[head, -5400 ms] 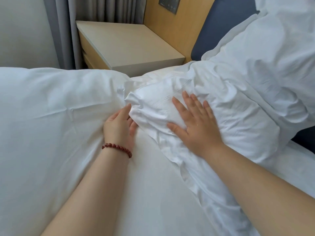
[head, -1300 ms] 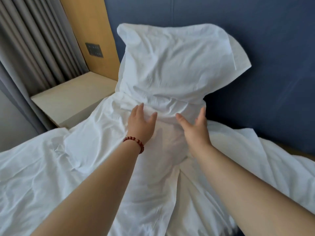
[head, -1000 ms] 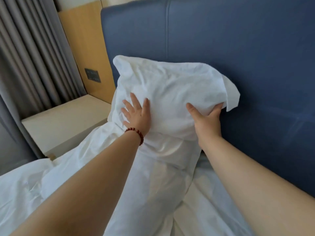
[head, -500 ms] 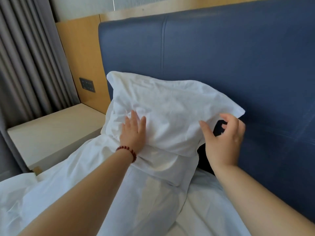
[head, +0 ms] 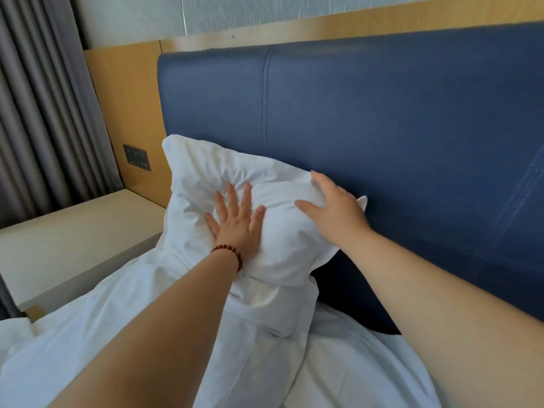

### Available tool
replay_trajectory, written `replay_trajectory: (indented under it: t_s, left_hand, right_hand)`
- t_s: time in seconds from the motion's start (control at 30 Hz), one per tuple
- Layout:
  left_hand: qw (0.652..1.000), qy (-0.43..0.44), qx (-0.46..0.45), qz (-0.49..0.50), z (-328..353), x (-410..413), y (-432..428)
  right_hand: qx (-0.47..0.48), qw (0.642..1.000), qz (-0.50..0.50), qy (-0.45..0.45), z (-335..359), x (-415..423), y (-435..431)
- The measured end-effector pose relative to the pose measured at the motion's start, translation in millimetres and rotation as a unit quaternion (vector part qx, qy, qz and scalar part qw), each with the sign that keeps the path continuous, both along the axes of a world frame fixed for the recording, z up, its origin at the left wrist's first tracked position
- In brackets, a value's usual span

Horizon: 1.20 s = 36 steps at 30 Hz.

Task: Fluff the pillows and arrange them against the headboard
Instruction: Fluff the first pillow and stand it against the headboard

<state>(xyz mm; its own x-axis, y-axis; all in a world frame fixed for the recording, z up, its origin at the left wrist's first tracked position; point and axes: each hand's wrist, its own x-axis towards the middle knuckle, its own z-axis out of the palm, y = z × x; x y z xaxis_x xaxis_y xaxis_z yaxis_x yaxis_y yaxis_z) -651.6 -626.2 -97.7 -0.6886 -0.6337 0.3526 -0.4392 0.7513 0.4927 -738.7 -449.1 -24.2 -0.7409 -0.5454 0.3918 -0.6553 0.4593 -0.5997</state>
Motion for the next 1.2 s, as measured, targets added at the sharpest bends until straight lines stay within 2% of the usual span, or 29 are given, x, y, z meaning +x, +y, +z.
replay_trajectory:
  t_s: [0.17, 0.23, 0.3, 0.37, 0.47, 0.5, 0.57, 0.67, 0.73, 0.8, 0.83, 0.87, 0.9, 0.93, 0.97, 1.0, 1.03, 1.07, 1.13, 1.2]
  left_hand:
    - [0.999, -0.043, 0.03, 0.003, 21, 3, -2]
    - [0.999, 0.025, -0.017, 0.014, 37, 8, 4]
    - [0.986, 0.107, -0.128, -0.018, 55, 13, 3]
    - [0.977, 0.049, -0.195, -0.07, 73, 10, -11]
    - [0.983, -0.133, -0.124, -0.018, 90, 3, -41]
    - [0.982, -0.151, -0.114, 0.019, 92, 4, -51]
    - [0.979, -0.161, -0.084, 0.097, 91, 10, -72]
    - [0.973, -0.131, -0.009, 0.187, 89, 28, -88]
    - [0.988, -0.047, -0.044, 0.143, 82, 37, -77]
    - [0.994, 0.026, -0.104, 0.028, 73, 41, -53]
    - [0.992, 0.029, -0.121, -0.033, 65, 41, -42]
    - [0.991, -0.004, -0.119, -0.068, 54, 39, -40]
    - [0.994, -0.045, -0.087, -0.055, 43, 36, -43]
    - [0.997, -0.067, -0.024, -0.002, 35, 36, -49]
    - [0.993, -0.051, 0.069, 0.087, 30, 37, -58]
    - [0.973, -0.023, 0.155, 0.172, 29, 41, -65]
    - [0.954, -0.007, 0.201, 0.222, 29, 48, -68]
    - [0.958, 0.0, 0.181, 0.224, 25, 55, -67]
    - [0.991, 0.034, 0.051, 0.12, 10, 60, -67]
    - [0.999, 0.026, 0.024, 0.022, -6, 63, -69]
  right_hand:
    - [-0.071, 0.991, -0.104, 0.054, 3, -9, 6]
    - [-0.144, 0.98, -0.129, 0.042, 6, -15, 16]
    - [-0.157, 0.973, -0.156, 0.064, 7, -19, 22]
    - [-0.137, 0.971, -0.162, 0.105, 4, -20, 23]
    - [-0.138, 0.954, -0.109, 0.243, -2, -11, 21]
    - [-0.122, 0.951, -0.074, 0.273, -4, -9, 20]
    - [-0.043, 0.969, -0.014, 0.241, -12, -5, 22]
    - [0.05, 0.981, -0.025, 0.185, -30, -4, 32]
    - [0.032, 0.968, -0.062, 0.241, -37, 6, 35]
    - [0.037, 0.949, -0.033, 0.31, -40, 20, 25]
    - [0.072, 0.94, 0.006, 0.333, -44, 27, 17]
    - [0.127, 0.93, 0.039, 0.343, -47, 33, 9]
    - [0.183, 0.923, 0.049, 0.336, -49, 36, 3]
    - [0.24, 0.923, 0.035, 0.299, -50, 38, -1]
    - [0.266, 0.927, -0.008, 0.266, -52, 35, -2]
    - [0.262, 0.933, -0.059, 0.239, -55, 32, -2]
    - [0.239, 0.938, -0.098, 0.23, -58, 32, -2]
    - [0.204, 0.941, -0.114, 0.244, -61, 39, -5]
    - [0.158, 0.939, -0.054, 0.299, -71, 57, -18]
    - [0.208, 0.906, 0.034, 0.368, -88, 68, -33]
